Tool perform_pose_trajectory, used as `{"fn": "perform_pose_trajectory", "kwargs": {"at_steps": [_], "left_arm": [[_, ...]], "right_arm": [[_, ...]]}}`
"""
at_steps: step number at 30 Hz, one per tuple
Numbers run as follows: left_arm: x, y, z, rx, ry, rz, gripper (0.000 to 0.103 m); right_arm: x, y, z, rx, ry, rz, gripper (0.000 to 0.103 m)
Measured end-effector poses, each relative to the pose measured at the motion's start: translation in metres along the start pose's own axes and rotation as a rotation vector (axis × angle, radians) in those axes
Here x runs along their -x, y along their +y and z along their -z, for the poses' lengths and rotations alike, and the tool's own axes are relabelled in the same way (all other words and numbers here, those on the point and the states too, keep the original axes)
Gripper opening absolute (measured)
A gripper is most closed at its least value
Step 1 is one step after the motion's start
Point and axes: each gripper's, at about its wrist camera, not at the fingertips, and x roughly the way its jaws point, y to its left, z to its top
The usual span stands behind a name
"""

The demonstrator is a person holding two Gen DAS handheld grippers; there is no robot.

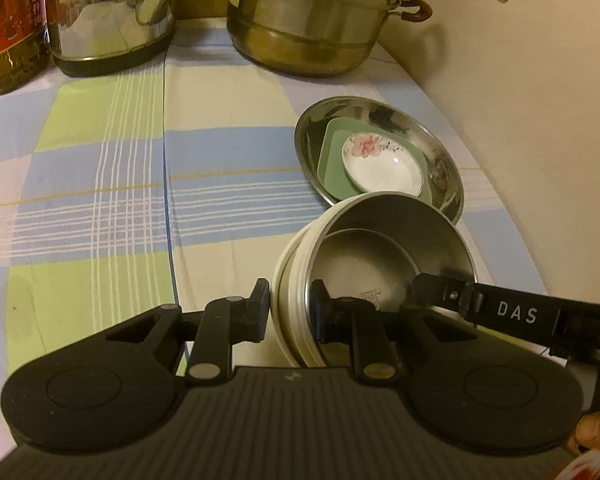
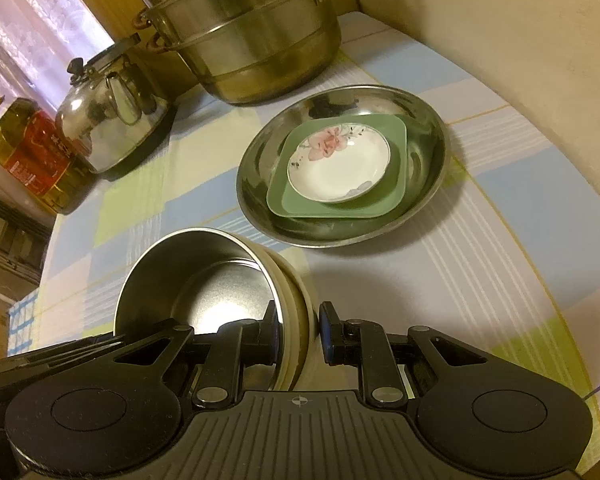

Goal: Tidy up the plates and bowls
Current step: 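Carry the bowl stack with both grippers and lower it onto the steel plate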

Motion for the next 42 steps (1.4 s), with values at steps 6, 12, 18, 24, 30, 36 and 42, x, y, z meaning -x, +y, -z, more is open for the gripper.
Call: {"fn": "perform_pose_trajectory", "kwargs": {"at_steps": [6,12,18,24,30,36,42], "left_arm": [[0.008,-0.005,-0.009,-0.016,-0.023,0.012,0.019],[0.011,-0.014,-0.023,-0.035,-0.05,0.031,0.019],[0.01,-0.025,-0.043,-0.057,-0.074,0.055,0.019],[0.002,-0.035,-0.067,-0.068,-0.09,0.08,0.019],[-0.016,-0.042,-0.092,-0.073,-0.078,0.101,0.019],[-0.039,-0.048,-0.117,-0.084,-0.051,0.111,0.019],[-0.064,-0.056,-0.136,-0.09,-0.022,0.106,0.019]], "right_arm": [[0.01,0.001,-0.007,-0.006,-0.017,-0.002,0.02],[0.019,0.0,-0.019,-0.018,-0.041,0.002,0.02],[0.025,-0.004,-0.039,-0.031,-0.069,0.017,0.02],[0.025,-0.01,-0.064,-0.053,-0.092,0.031,0.02],[0.018,-0.017,-0.086,-0.072,-0.094,0.051,0.02],[0.005,-0.027,-0.11,-0.107,-0.072,0.064,0.02],[-0.015,-0.041,-0.129,-0.154,-0.039,0.067,0.02]]}}
